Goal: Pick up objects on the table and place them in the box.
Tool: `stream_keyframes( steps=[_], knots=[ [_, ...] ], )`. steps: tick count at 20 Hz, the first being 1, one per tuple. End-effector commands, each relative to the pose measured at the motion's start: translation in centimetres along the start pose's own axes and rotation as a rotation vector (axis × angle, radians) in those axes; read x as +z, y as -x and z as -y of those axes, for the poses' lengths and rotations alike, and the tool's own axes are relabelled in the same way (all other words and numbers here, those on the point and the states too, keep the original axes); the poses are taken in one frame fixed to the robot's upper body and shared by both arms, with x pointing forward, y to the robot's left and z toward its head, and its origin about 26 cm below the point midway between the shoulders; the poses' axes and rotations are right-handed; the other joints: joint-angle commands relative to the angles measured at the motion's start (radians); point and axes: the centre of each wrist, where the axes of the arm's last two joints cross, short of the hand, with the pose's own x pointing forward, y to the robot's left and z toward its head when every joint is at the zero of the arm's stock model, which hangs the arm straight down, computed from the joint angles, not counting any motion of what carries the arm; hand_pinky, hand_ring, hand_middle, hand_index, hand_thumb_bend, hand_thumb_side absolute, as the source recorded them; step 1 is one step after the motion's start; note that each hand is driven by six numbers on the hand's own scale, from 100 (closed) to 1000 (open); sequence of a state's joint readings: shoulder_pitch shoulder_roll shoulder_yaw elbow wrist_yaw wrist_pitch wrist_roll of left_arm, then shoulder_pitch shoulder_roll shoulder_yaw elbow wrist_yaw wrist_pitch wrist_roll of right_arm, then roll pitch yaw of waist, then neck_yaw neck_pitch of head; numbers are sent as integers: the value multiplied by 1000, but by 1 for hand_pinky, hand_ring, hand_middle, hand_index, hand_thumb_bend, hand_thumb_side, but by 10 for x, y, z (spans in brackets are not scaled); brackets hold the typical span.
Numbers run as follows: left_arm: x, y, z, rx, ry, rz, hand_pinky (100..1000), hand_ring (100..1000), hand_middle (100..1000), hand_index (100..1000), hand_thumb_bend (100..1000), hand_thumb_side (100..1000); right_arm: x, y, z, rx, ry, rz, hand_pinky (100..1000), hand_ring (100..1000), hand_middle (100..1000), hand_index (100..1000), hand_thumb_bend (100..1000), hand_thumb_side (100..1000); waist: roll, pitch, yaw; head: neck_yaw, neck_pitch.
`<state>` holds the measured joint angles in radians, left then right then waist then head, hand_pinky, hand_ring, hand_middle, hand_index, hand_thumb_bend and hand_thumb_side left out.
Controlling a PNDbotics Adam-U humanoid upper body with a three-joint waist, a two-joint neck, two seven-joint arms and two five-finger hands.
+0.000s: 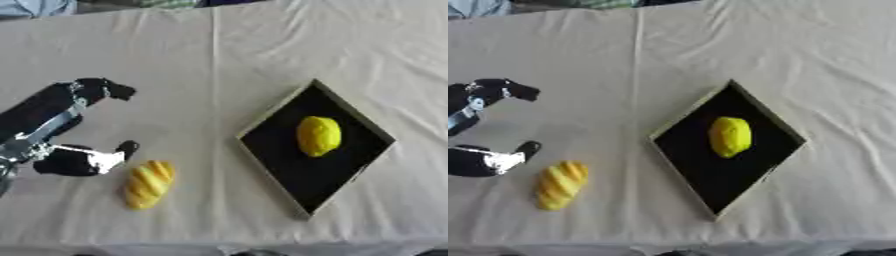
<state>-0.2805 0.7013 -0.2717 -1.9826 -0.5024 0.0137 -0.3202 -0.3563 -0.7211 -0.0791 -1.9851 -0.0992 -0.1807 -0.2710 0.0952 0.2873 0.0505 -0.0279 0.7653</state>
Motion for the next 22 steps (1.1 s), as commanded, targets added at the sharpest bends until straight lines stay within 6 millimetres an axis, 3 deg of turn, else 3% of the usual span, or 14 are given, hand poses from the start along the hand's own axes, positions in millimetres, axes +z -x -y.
stream_keyframes(
  steps=[1,8,22],
  knots=[
    [6,2,-11,-20,-11,19,867,818,740,908,372,497,-6,-7,8,35,-2,28,914,820,710,842,100,562,-3,-12,5,6,5],
    [6,0,-4,-41,40,84,872,823,744,906,486,461,-5,-6,7,32,0,16,914,819,710,841,100,563,-3,-12,7,4,5],
    [15,3,10,-110,244,92,878,834,754,899,528,312,-3,-5,6,22,-1,4,917,819,710,842,100,563,0,-13,3,-5,5]
  ],
)
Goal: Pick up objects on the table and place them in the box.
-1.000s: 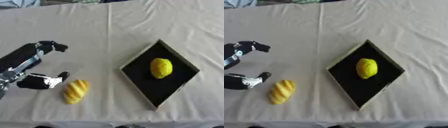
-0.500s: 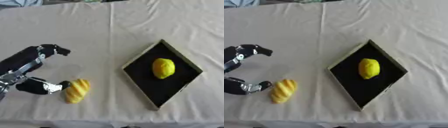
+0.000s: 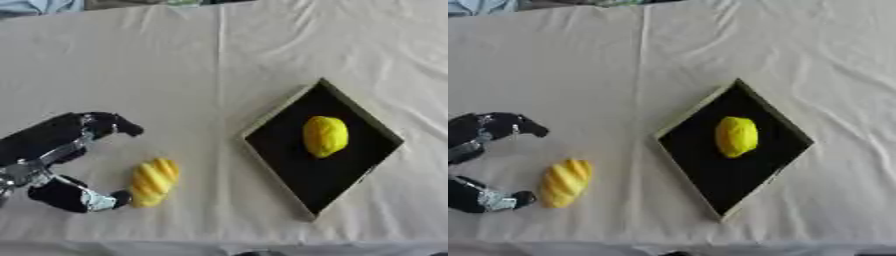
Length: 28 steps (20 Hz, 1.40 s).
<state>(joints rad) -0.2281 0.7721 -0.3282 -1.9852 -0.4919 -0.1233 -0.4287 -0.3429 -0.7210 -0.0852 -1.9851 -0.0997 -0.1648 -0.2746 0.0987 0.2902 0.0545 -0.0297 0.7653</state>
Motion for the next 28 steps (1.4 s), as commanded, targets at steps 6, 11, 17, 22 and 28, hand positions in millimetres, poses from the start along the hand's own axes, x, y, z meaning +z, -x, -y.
stream_keyframes(
  steps=[6,11,17,22,28],
  knots=[
    [-3,-5,-8,-149,-25,-121,877,836,759,895,482,271,-5,-6,4,4,-8,24,919,820,710,843,100,563,-1,-17,-4,-2,5],
    [-13,-12,-8,-159,-64,-138,875,836,761,894,415,285,-4,-5,4,1,-9,18,920,820,710,843,100,564,0,-18,-5,-3,5],
    [-21,-18,-8,-155,-50,-116,876,836,764,887,402,285,-3,-5,4,-2,-10,13,922,820,710,843,100,564,3,-17,-5,-6,5],
    [-25,-21,-8,-139,-3,-109,876,832,763,880,394,284,-3,-5,3,-9,-3,12,922,819,708,843,100,566,4,-17,-7,-6,5],
    [-29,-25,-7,-144,55,-114,881,832,767,857,358,226,-3,-5,2,-16,0,11,923,819,707,843,100,568,8,-19,-12,-5,5]
  ],
)
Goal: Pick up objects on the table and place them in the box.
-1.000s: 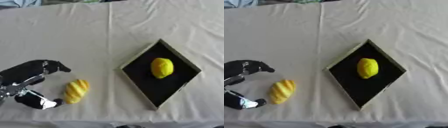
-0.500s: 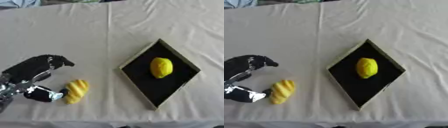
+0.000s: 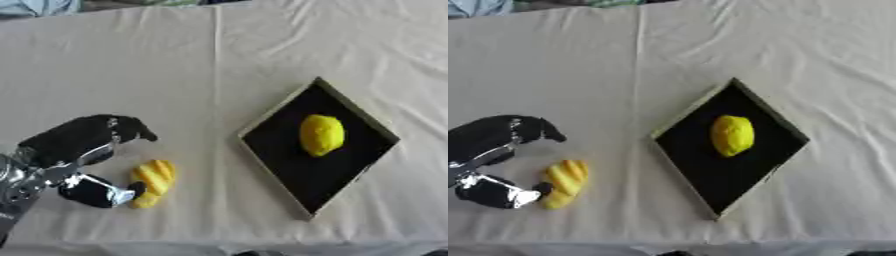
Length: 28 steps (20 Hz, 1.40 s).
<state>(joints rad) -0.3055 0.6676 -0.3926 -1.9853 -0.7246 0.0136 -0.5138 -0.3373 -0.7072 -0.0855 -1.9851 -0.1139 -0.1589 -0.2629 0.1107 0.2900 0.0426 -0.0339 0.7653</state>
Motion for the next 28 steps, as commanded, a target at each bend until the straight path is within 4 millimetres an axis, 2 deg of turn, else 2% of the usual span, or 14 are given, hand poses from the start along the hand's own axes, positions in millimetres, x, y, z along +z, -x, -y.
stream_keyframes(
  steps=[1,10,14,21,28],
  knots=[
    [0,-4,-7,-36,30,-1,882,834,769,858,359,193,-6,-7,4,5,3,30,923,819,707,843,100,568,-3,-19,0,-1,5],
    [-5,-8,-12,-74,152,-10,885,840,769,857,342,162,-6,-7,4,-3,8,31,923,818,703,842,100,570,0,-19,-3,0,5],
    [-5,-9,-11,-83,210,-13,890,845,772,868,359,184,-6,-7,3,-6,10,33,923,817,702,842,100,571,1,-18,-5,0,5],
    [-4,-6,-10,-110,253,-44,891,849,774,867,389,181,-5,-6,2,-13,14,29,923,815,697,840,100,573,2,-18,-5,-1,5],
    [-12,-2,-3,-137,267,-73,882,838,759,852,369,136,-4,-6,2,-19,18,27,924,814,695,839,100,574,2,-17,-8,1,5]
  ],
)
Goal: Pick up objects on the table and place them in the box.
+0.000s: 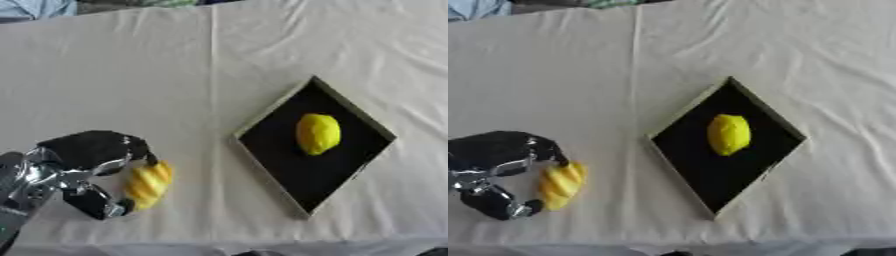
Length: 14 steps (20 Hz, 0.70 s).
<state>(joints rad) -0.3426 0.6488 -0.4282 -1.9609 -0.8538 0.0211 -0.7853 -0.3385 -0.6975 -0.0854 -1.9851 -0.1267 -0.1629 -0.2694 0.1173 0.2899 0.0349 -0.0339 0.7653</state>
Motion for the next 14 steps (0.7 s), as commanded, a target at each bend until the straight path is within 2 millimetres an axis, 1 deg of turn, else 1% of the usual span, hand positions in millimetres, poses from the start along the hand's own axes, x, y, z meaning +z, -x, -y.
stream_keyframes(
  steps=[1,11,14],
  knots=[
    [-2,4,-2,-34,-6,-28,879,834,755,849,367,129,-5,-6,3,1,4,26,924,814,694,839,100,573,-4,-16,-1,1,5],
    [-23,5,11,-78,-40,-61,856,793,711,807,393,137,-5,-6,3,-13,9,20,925,814,693,839,100,578,-3,-12,-4,2,5],
    [-25,5,11,-105,-63,-73,833,743,655,761,420,131,-5,-6,3,-16,13,19,925,814,693,840,100,579,-4,-11,-4,3,5]
  ],
)
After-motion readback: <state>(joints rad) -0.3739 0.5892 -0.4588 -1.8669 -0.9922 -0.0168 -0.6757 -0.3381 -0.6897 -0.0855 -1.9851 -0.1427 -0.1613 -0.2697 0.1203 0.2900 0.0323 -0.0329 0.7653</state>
